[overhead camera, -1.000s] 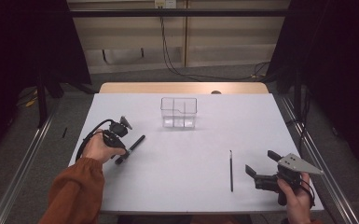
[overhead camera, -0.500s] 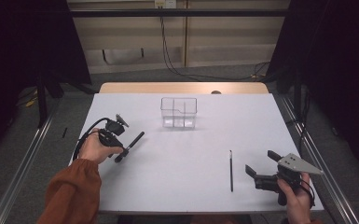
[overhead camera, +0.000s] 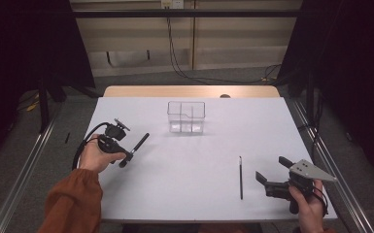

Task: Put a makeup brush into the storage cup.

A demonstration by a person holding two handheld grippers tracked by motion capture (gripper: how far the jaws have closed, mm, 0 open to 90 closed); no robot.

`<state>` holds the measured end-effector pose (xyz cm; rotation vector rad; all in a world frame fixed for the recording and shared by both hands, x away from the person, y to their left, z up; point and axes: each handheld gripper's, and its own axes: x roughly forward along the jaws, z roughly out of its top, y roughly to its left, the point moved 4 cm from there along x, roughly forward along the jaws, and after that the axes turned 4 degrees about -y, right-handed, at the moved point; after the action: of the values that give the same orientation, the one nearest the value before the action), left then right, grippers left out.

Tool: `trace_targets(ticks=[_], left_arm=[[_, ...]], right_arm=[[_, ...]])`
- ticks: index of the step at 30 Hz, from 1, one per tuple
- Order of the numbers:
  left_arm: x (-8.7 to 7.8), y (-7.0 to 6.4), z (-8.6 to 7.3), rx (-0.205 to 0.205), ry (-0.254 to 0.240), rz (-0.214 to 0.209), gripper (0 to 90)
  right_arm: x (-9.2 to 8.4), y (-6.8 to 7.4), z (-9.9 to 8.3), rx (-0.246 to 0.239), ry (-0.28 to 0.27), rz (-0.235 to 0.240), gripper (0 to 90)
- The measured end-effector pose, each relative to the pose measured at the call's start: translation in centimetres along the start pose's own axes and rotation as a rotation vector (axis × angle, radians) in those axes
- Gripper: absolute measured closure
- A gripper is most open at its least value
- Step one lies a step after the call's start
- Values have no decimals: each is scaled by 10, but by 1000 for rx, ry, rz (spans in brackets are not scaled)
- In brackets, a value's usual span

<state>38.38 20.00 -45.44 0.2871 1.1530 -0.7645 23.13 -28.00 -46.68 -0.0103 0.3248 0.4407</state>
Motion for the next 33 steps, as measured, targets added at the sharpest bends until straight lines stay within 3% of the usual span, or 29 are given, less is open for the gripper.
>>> trace_targets(ticks=[8,13,25,33], left_arm=[[-5,-1,-4,-13,-71,-8,743],[-8,0,-6,-34,-144,-10,743],[-15,-7,-7,-12,-271,-29,743],[-26,-10,-8,2,-441,-26,742]], right_arm=[[0,0,0,-2,1,-1,0],[0,0,0,0,0,-1,0],[0,0,0,-2,1,0,0],[0,0,0,-2,2,0,0]])
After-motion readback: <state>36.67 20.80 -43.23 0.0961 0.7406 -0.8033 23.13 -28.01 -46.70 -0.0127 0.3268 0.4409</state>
